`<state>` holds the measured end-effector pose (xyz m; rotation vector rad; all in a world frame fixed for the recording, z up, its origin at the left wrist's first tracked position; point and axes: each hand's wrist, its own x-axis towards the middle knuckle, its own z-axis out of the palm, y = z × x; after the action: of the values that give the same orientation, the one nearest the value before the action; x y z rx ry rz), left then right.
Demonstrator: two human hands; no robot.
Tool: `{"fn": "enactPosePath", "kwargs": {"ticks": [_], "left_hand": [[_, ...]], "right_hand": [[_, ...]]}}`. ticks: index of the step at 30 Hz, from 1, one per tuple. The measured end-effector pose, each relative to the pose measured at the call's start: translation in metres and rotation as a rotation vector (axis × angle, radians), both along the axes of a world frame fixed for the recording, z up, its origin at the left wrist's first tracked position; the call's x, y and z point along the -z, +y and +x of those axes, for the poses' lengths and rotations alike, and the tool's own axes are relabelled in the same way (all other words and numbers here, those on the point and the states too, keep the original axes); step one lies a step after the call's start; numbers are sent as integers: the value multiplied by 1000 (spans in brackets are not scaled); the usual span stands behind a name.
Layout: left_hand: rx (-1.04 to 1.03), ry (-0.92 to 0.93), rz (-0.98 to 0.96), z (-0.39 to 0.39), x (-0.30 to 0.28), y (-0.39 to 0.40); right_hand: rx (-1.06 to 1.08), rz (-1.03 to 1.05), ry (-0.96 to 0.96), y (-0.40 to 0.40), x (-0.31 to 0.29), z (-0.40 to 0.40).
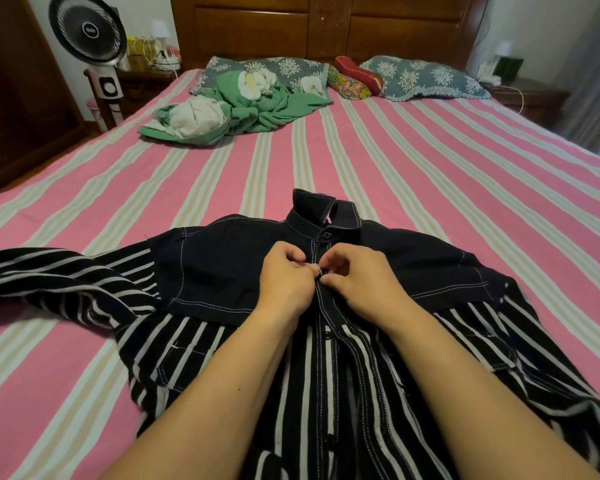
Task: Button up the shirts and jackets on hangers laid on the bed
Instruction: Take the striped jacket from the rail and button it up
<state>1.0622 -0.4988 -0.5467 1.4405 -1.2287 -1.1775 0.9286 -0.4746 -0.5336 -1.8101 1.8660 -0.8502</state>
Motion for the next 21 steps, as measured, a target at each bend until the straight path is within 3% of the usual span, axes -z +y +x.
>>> {"fn": "enactPosePath", "kwargs": {"ticks": [3,6,8,11,13,16,19,21], "left_hand": [[48,118,74,4,-1,-3],[112,99,95,9,1,-4],[152,-47,63,8,5,-4],[220,-563,-105,2,12,-1],[232,-790,-161,-3,14,6],[327,-858,-85,0,7,17],[643,-928,74,14,-21,36],[778,-983,68,27,-43,60]], "right_hand": [[-15,-43,76,-3,0,-5],[-43,1,182,-4,6,-6],[-29,75,211,-4,8,-4],[54,176,221,-4,13,1],[103,202,184,-3,19,5],[50,293,183,8,11,11],[-140,509,289,29,-32,6],[-213,557,418,50,-58,6]]}}
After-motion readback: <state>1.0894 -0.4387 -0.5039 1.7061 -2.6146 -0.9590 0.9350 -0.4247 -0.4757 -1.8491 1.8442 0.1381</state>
